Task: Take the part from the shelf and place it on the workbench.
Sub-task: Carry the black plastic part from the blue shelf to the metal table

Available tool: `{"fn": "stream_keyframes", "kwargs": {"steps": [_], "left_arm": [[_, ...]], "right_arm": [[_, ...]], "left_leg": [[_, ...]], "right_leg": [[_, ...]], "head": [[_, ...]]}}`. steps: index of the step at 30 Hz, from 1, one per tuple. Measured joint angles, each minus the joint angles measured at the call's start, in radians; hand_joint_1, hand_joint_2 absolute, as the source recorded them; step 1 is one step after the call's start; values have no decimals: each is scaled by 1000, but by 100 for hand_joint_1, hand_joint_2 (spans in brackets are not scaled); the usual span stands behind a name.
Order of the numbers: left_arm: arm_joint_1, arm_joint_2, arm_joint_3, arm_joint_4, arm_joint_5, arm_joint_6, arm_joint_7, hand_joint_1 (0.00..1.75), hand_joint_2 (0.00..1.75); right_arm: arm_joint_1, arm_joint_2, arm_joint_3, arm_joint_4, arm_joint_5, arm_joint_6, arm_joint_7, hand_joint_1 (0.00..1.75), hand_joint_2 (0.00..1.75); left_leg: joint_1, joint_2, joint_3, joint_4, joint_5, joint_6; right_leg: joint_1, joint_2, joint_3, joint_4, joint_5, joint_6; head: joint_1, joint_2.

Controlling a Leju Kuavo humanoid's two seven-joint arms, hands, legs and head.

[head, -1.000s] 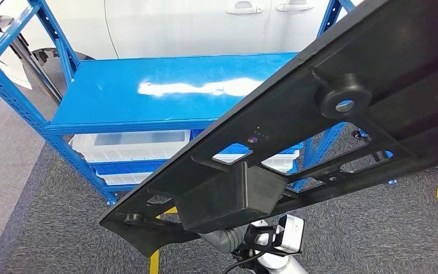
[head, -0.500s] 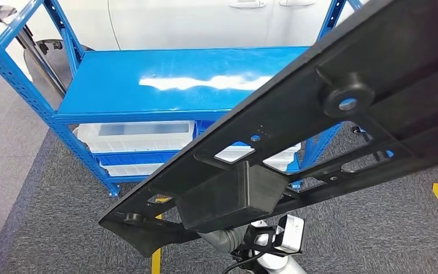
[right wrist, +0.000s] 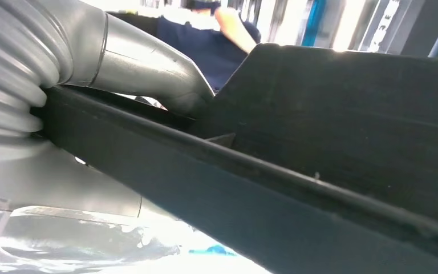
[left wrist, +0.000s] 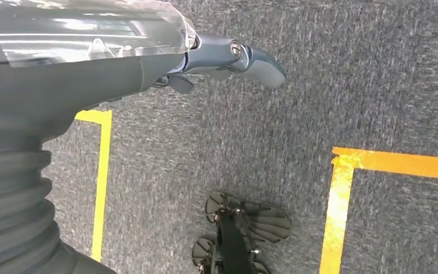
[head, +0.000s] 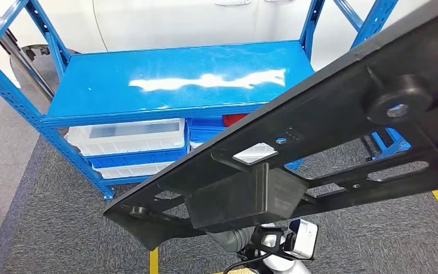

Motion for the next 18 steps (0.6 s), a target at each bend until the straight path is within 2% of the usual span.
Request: {"fn": "stream_keyframes", "kwargs": {"steps": [1, 2, 4, 5, 6, 7, 8, 10, 11, 12, 14, 15, 16, 18], "left_arm": [[-1, 0, 1, 0, -5, 19, 2, 0, 175], [-1, 1, 2, 0, -10, 42, 4, 0, 175], [1, 1, 3, 0, -19, 81, 10, 0, 175], [2, 1, 4, 0, -20, 91, 12, 0, 175], [3, 1, 4, 0, -21, 95, 13, 0, 175], [3, 1, 5, 0, -21, 94, 15, 0, 175], [2, 1, 5, 0, -22, 89, 17, 0, 175], [2, 1, 5, 0, -27, 70, 28, 0, 175], [1, 1, 5, 0, -31, 61, 36, 0, 175], [1, 1, 5, 0, -36, 54, 42, 0, 175], [0, 0, 4, 0, -40, 47, 51, 0, 175], [-2, -1, 4, 0, -41, 46, 53, 0, 175], [-4, -2, 4, 0, -41, 45, 54, 0, 175], [-5, -3, 4, 0, -41, 45, 55, 0, 175]], "right_arm": [[0, 0, 0, -12, 6, -17, 0, 175, 175], [0, -1, 0, -24, 10, -31, 0, 175, 175], [1, -3, 1, -42, 12, -45, -1, 175, 175], [3, -5, 1, -48, 12, -47, -1, 175, 175], [4, -7, 1, -53, 12, -49, -1, 175, 175], [6, -8, 1, -58, 12, -53, 0, 175, 175], [7, -10, 2, -65, 11, -57, 0, 175, 175], [4, -15, 1, -81, 3, -62, 0, 175, 175], [0, -17, 0, -87, -4, -59, 0, 175, 175], [-4, -19, -3, -90, -12, -54, 0, 175, 175], [-9, -24, -12, -93, -22, -46, 0, 175, 175], [-11, -27, -16, -95, -24, -44, 0, 175, 175], [-13, -30, -19, -97, -25, -43, 0, 175, 175], [-18, -34, -24, -100, -26, -43, 0, 175, 175]], "left_leg": [[1, -7, -8, 22, -18, -5], [3, -17, -27, 68, -48, -10], [7, -32, -84, 205, -119, -18], [8, -35, -109, 264, -140, -20], [10, -36, -120, 290, -142, -22], [11, -37, -113, 276, -123, -23], [13, -41, -86, 221, -89, -23], [18, -78, -17, 77, -29, -20], [20, -96, 5, 29, -16, -19], [20, -108, 14, 8, -14, -16], [19, -98, 14, 5, -14, -7], [20, -88, 13, 2, -12, 0], [21, -78, 13, -1, -9, 8], [20, -55, 12, -5, -6, 19]], "right_leg": [[-3, 8, 0, -4, 5, -5], [-6, 15, 0, -7, 9, -8], [-7, 31, -3, -6, 11, -12], [-7, 40, -5, -5, 12, -12], [-7, 50, -6, -3, 12, -11], [-8, 60, -6, 0, 12, -10], [-9, 71, -6, 3, 11, -8], [-10, 92, -10, 12, 8, 1], [-11, 103, -15, 15, 8, 7], [-11, 113, -21, 18, 10, 14], [-13, 131, -30, 18, 15, 28], [-13, 127, -33, 22, 12, 34], [-12, 111, -42, 39, 0, 39], [-13, 64, -87, 135, -57, 48]], "head": [[0, 0], [0, 0], [0, 0], [0, 0], [0, 0], [0, 0], [0, 0], [0, 0], [0, 0], [0, 0], [0, 0], [0, 0], [0, 0], [0, 0]]}}
